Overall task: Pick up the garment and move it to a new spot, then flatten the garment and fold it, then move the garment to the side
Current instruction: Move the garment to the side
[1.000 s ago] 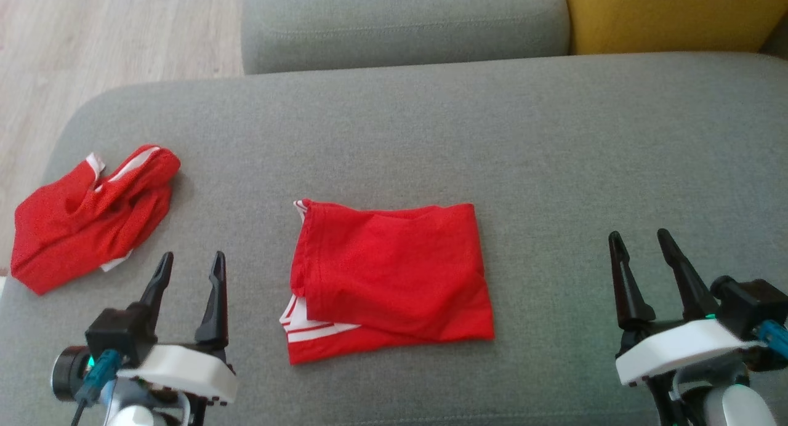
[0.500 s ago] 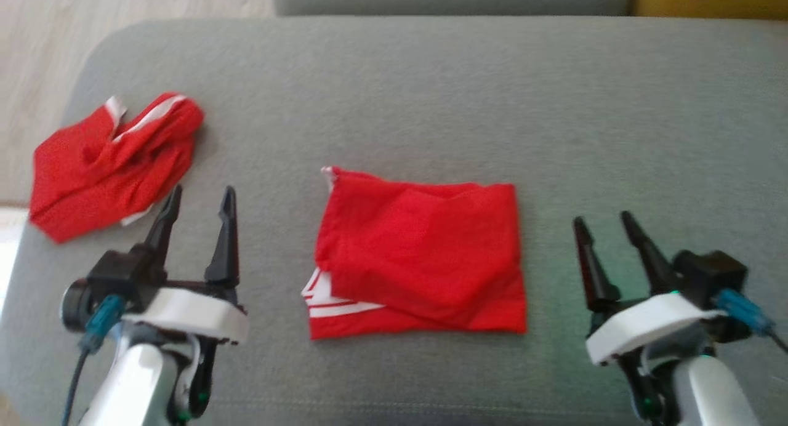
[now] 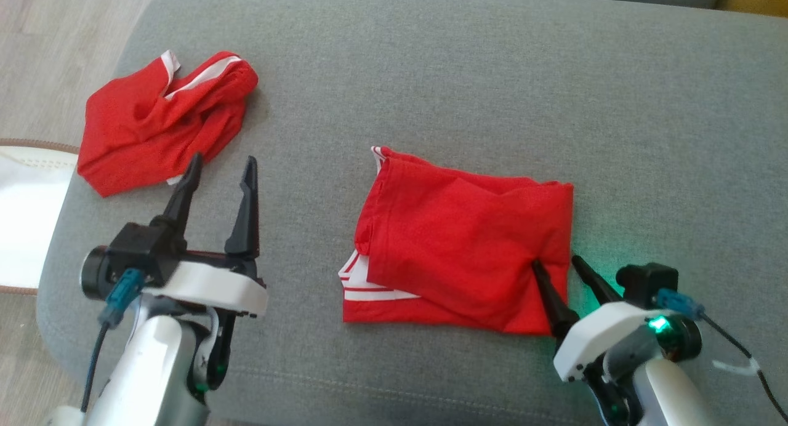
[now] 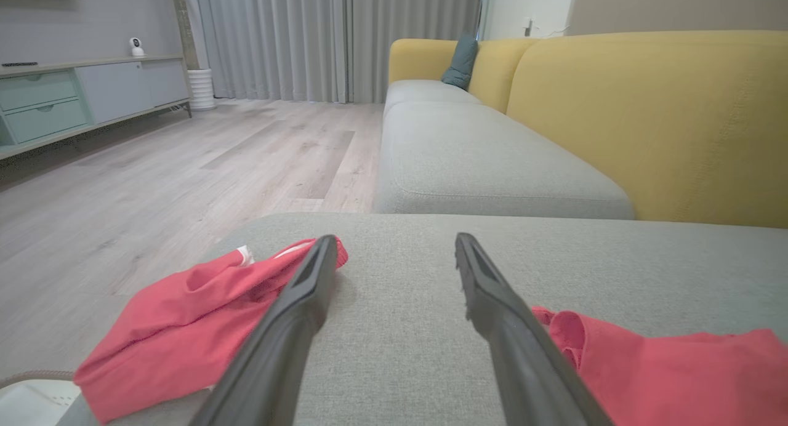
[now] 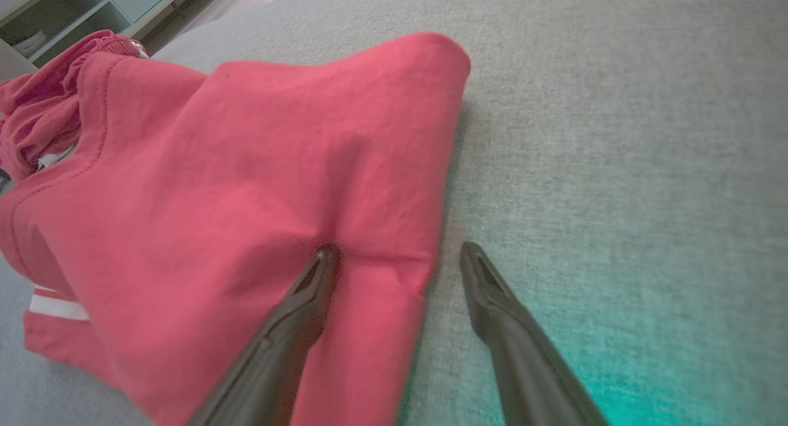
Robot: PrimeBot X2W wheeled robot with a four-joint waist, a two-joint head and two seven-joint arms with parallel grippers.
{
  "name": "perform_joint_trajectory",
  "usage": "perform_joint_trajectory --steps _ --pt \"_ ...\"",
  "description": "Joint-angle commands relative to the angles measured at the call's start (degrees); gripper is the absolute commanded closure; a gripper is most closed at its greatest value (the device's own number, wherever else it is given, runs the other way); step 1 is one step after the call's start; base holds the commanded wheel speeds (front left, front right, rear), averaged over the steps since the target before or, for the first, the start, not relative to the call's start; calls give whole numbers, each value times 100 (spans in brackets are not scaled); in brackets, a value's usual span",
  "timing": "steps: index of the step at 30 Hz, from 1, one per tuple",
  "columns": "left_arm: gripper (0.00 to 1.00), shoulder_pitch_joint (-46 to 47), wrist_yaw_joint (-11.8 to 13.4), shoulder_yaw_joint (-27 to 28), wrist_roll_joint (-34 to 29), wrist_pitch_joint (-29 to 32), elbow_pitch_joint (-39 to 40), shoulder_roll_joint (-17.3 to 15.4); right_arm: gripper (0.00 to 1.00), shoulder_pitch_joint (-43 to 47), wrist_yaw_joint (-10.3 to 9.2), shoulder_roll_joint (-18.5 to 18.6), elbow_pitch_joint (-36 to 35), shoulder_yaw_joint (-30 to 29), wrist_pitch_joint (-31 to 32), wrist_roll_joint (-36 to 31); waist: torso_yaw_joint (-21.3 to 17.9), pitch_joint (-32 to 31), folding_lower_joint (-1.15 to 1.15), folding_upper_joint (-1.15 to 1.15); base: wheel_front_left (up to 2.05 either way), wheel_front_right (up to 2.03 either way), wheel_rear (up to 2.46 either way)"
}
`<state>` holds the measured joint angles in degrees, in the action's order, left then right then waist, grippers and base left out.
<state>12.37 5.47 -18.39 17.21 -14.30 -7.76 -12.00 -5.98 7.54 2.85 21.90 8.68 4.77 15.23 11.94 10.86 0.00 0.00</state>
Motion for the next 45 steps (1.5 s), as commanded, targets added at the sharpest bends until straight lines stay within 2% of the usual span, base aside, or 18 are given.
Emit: perform_joint_trajectory --steps 1,2,3,8,12,21,26,31,36,45 --pt "0 236 -36 299 -79 -69 150 -44 49 -257 -5 15 -16 184 -24 62 1 -3 0 0 0 0 0" --pt "0 227 -59 324 -106 -69 147 -20 95 -292 -5 14 43 199 -31 80 1 -5 0 0 0 0 0" --pt "0 221 -87 350 -132 -69 150 1 100 -322 -5 14 98 217 -33 104 -1 -8 0 0 0 0 0" --pt "0 181 -168 454 -246 -69 167 78 100 -394 -5 41 182 244 -116 120 -30 -39 0 0 0 0 0" --pt "0 100 -241 537 -360 -69 190 112 100 -401 -5 141 102 327 -150 133 -194 -96 0 0 0 0 0" --pt "0 -41 -387 657 -540 -70 308 121 100 -520 -5 548 -255 531 -89 143 -1268 -153 0 0 0 0 0" --pt "0 25 -480 575 -639 -70 409 143 100 -955 -5 985 -376 539 -1 127 -1959 -43 0 0 0 0 0" --pt "0 258 -581 410 -712 -70 431 220 100 -1444 -5 1510 -388 169 53 119 -2313 113 0 0 0 0 0" --pt "0 507 -686 263 -785 -70 432 273 100 -1949 -5 1906 -284 -344 119 65 -2506 317 0 0 0 0 0" --pt "0 812 -771 152 -884 -70 556 279 100 -2405 -5 2200 -182 -1193 71 -51 -2562 805 0 0 0 0 0"
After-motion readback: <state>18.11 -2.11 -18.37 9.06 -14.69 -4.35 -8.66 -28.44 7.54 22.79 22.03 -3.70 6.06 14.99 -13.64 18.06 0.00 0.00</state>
